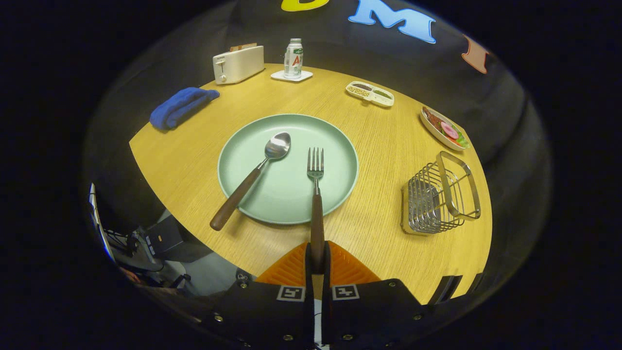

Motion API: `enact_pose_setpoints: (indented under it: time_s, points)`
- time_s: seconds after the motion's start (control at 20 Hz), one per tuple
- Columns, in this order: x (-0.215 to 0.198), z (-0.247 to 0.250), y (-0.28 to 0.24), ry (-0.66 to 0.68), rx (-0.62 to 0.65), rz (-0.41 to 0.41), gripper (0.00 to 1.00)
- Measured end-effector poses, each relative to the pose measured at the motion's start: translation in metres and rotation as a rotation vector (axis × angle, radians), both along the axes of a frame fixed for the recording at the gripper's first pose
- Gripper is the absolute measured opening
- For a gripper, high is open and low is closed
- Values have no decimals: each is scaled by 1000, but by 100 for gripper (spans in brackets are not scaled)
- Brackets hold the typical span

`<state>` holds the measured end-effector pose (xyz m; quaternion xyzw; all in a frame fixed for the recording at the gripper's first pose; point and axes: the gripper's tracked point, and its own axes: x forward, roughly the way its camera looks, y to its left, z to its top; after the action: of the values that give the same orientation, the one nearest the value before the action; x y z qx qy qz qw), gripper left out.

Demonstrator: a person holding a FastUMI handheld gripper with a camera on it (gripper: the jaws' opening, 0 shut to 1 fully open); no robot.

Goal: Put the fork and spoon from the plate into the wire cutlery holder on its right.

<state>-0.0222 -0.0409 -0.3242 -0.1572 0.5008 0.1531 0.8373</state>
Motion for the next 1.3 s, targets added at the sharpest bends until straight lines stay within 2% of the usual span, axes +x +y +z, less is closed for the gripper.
enact_pose_setpoints:
  time_s: [0.35, 0.7, 1.0, 1.3]
  points:
    - [4, 28, -3, 46, 40, -12, 6]
    - [19, 86, -22, 29, 6, 52, 6]
    - [37, 135, -68, -17, 0, -25, 6]
    - [34, 147, -117, -4, -51, -85, 6]
